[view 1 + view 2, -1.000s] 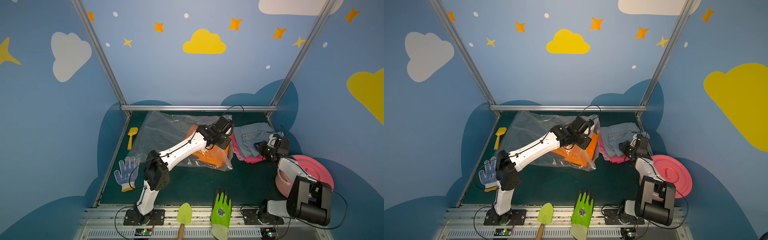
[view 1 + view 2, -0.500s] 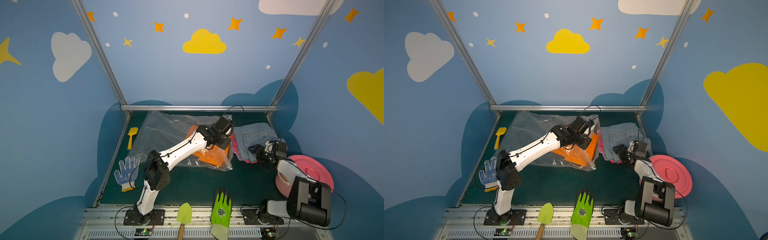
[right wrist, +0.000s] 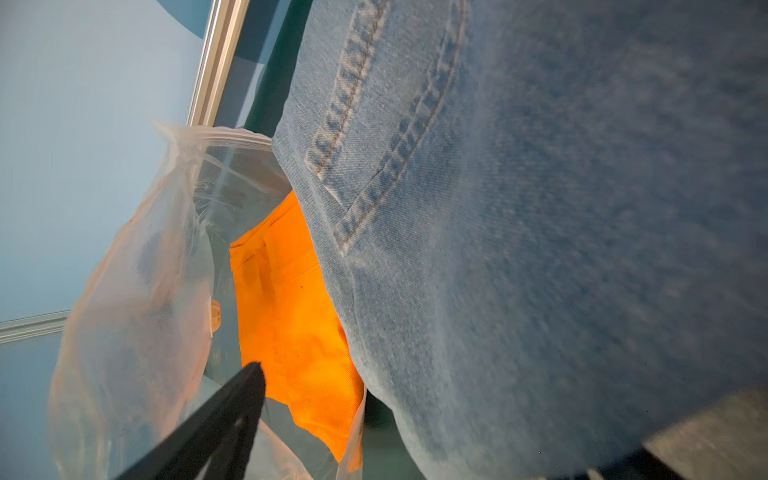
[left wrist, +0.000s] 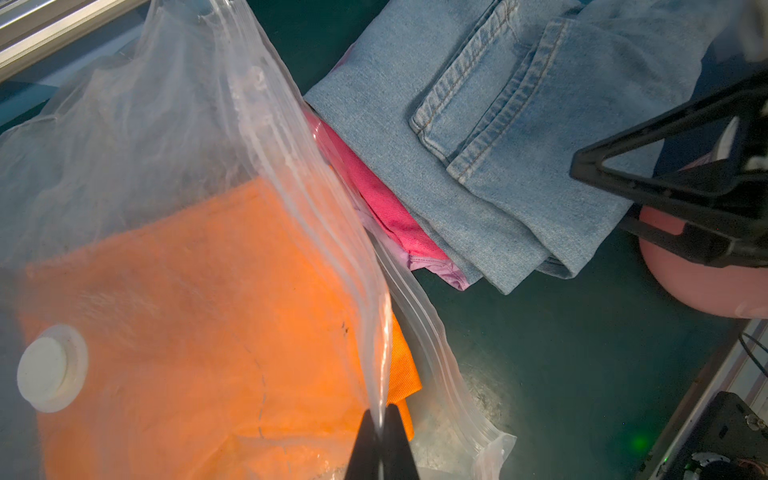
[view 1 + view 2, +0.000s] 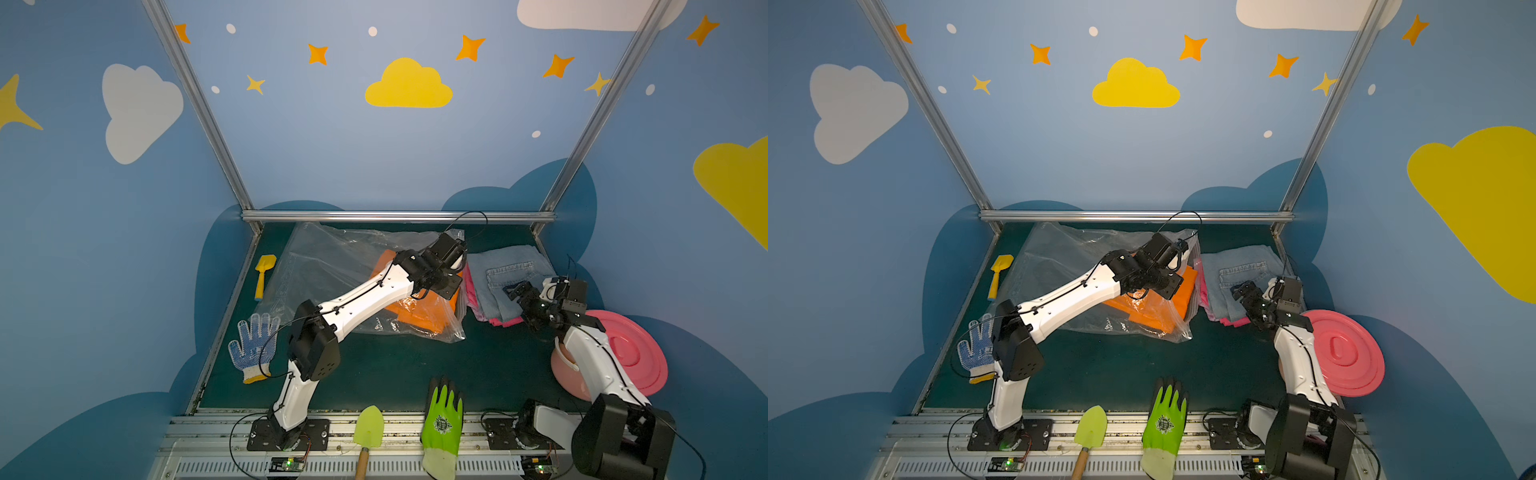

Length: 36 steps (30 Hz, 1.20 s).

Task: Take the trousers out of the vacuum bag
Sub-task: Place the trousers at the center of the board.

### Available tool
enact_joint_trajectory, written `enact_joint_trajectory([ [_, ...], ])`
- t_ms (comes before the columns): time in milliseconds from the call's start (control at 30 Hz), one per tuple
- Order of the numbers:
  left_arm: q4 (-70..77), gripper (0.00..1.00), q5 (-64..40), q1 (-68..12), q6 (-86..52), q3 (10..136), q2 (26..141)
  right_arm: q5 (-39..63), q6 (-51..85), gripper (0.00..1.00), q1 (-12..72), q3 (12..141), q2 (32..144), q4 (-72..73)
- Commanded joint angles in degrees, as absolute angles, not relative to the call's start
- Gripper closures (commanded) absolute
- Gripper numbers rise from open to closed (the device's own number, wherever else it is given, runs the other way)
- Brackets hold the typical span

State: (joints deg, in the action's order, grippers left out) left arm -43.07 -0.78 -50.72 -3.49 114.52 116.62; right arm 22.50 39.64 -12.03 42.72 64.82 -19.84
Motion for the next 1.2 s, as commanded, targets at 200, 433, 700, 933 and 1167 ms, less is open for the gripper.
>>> enact_joint_trajectory([
  [200, -42.95, 0.95, -0.88, -50.36, -4.04, 115.48, 118.24, 20.20, 38.41, 0.05, -12.39, 48.23, 59.77, -27.24],
  [433, -42.89, 0.95, -0.75, -50.27, -4.13, 115.49, 118.41, 20.25, 38.41, 0.05, -12.37, 49.13, 56.48, -26.37],
  [700, -42.80, 0.95, -0.97, -50.25, -4.22, 115.75, 118.44, 24.95, 36.44, 0.05, -12.31, 47.76, 60.03, -21.42],
  [933, -43.24, 0.95, -0.88, -50.25, -4.26, 115.79, 118.21, 25.45, 35.20, 0.08, -12.23, 43.08, 66.65, -15.21],
  [1167, -43.59, 0.95, -0.96, -50.31, -4.13, 116.32, 118.19, 29.87, 33.28, 0.15, -12.23, 41.07, 74.14, -11.23],
])
